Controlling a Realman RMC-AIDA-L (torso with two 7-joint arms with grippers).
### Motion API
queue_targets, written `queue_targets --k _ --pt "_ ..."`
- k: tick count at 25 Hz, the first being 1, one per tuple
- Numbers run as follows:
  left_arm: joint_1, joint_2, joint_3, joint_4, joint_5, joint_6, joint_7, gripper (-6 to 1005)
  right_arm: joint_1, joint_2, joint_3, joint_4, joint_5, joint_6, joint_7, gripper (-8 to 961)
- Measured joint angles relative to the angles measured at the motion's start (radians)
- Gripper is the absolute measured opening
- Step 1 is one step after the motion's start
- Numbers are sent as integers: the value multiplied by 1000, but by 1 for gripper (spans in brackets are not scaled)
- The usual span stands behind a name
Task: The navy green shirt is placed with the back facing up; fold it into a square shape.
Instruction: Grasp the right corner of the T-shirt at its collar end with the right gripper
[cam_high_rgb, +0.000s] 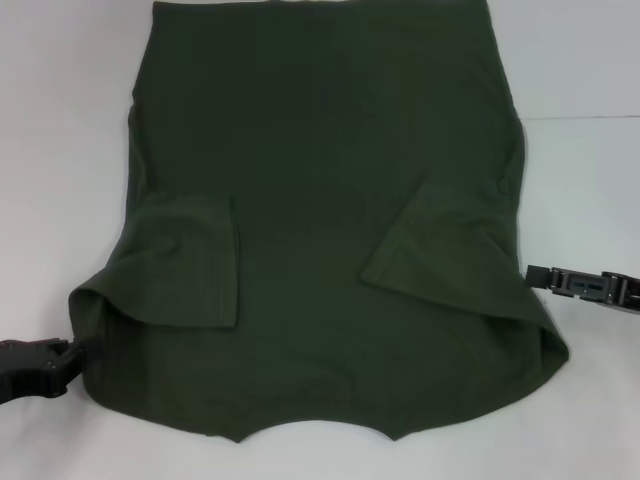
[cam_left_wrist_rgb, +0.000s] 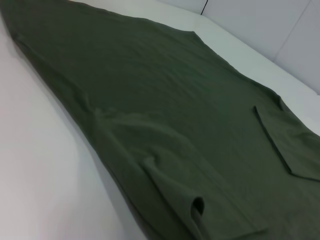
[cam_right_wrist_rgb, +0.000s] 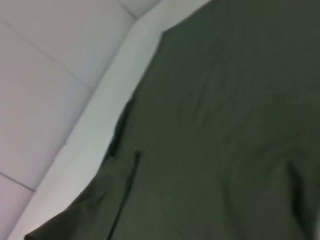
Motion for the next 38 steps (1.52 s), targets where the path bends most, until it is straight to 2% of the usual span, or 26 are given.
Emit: queue_targets --k 4,10,19,32,38 --pt "-2 0 0 -1 0 -3 1 23 0 1 1 12 -20 40 0 921" --pt "-3 0 0 -2 0 -3 1 23 29 19 -1 33 -79 114 4 919" --pt "-8 1 0 -2 0 -3 1 23 50 27 -6 57 -101 138 5 917" --pt "-12 0 -1 -2 0 -5 1 23 73 31 -8 54 -102 16 4 912" --pt "-12 1 -2 -6 0 -16 1 23 68 25 -2 52 -102 20 28 907"
